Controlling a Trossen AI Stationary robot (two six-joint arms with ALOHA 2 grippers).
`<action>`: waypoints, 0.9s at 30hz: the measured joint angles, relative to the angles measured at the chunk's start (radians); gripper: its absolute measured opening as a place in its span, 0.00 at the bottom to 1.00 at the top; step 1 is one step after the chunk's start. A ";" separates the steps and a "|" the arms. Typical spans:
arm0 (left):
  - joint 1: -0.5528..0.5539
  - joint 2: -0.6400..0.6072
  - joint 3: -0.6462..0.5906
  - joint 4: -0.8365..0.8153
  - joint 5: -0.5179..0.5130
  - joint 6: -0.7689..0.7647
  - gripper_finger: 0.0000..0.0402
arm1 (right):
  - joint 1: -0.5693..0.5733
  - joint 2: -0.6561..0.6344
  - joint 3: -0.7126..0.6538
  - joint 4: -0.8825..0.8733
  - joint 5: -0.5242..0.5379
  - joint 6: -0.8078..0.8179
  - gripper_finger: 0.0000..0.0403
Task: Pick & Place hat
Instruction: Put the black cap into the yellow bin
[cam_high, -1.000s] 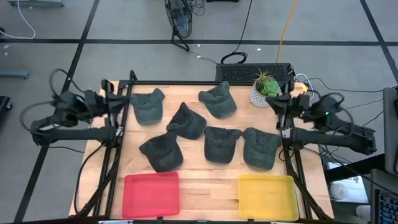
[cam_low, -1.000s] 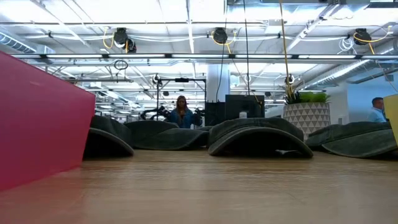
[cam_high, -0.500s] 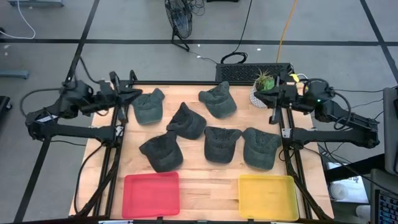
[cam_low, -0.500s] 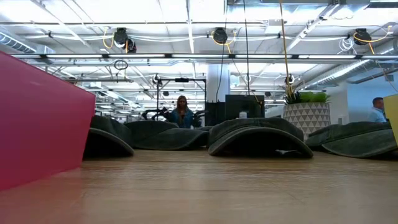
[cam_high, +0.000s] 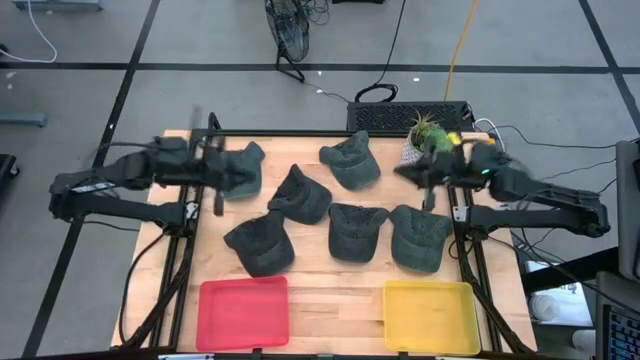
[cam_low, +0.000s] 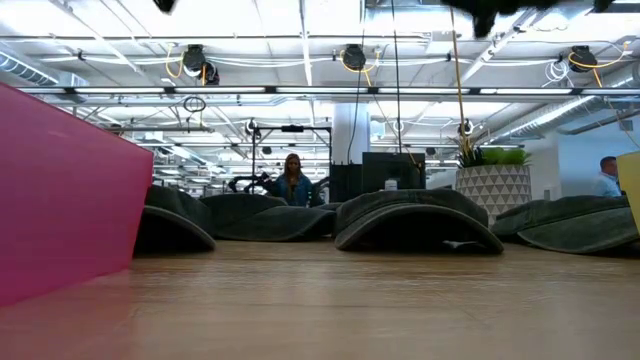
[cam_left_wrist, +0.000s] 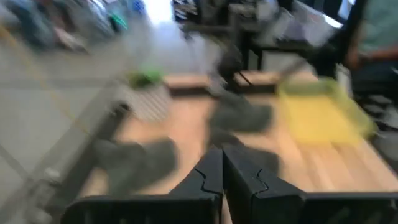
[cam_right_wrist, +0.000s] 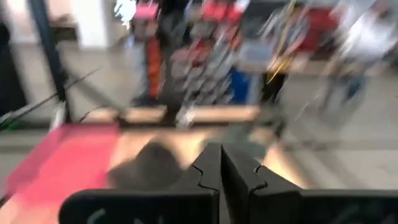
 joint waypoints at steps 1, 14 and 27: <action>-0.008 0.023 -0.028 0.007 0.010 -0.004 0.02 | 0.010 0.016 -0.033 0.007 0.001 0.021 0.01; -0.029 0.183 -0.121 0.307 -0.052 0.027 0.05 | 0.114 0.204 -0.086 0.022 0.028 0.086 0.23; -0.059 0.312 -0.182 0.797 0.061 0.043 0.04 | 0.271 0.456 -0.086 0.119 0.134 0.156 0.24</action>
